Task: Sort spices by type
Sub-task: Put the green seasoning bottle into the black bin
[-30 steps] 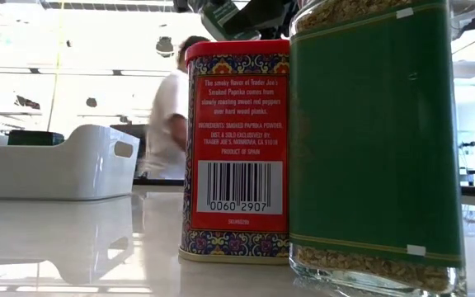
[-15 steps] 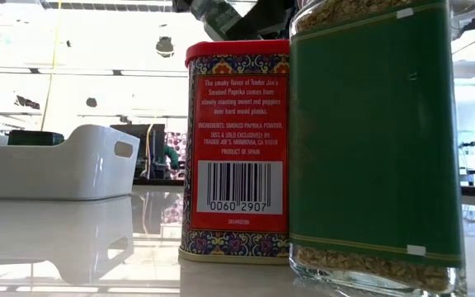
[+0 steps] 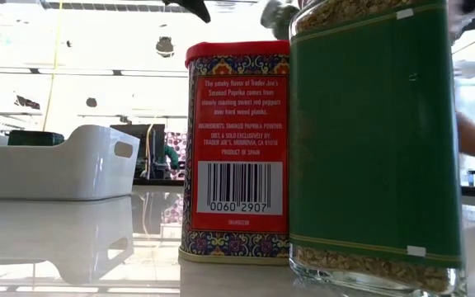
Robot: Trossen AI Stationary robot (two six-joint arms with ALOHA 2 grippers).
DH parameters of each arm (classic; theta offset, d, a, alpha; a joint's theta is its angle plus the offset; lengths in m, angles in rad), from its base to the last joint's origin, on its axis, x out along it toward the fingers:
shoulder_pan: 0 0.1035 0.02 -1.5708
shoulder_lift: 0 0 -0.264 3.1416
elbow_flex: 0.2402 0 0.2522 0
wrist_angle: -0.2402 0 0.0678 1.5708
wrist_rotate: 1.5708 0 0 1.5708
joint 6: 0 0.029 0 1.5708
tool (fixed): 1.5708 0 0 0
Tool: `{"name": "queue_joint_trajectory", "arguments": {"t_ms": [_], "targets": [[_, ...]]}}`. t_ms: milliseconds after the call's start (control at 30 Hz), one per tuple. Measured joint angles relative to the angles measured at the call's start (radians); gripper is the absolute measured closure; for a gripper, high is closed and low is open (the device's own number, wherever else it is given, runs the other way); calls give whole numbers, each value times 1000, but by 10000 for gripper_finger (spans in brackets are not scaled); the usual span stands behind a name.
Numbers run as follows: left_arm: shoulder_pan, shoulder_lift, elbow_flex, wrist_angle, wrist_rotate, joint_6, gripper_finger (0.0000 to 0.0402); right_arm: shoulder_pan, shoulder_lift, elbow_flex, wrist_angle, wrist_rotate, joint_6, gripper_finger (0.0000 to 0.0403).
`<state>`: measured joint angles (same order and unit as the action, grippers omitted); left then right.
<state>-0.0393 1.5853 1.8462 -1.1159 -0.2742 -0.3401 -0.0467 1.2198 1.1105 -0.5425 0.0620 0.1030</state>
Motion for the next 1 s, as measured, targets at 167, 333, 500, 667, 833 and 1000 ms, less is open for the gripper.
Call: {"name": "queue_joint_trajectory", "arguments": {"t_ms": [167,333,500,667,833,1000], "targets": [[-61,-13,-36,41,-135,34,95,26,-179,-187,75,80,136,184],[-107,-53,-197,289,-253,120,95,70,-315,-359,317,98,239,184],[-96,-68,-413,685,-246,177,95,85,-346,-421,460,127,257,184],[-51,-46,-552,1167,-117,175,95,87,-346,-421,517,127,248,184],[-30,-26,-584,1397,9,143,95,86,-359,-421,601,126,221,184],[-27,-27,-583,1466,34,93,95,86,-345,-420,717,114,178,184]]}}
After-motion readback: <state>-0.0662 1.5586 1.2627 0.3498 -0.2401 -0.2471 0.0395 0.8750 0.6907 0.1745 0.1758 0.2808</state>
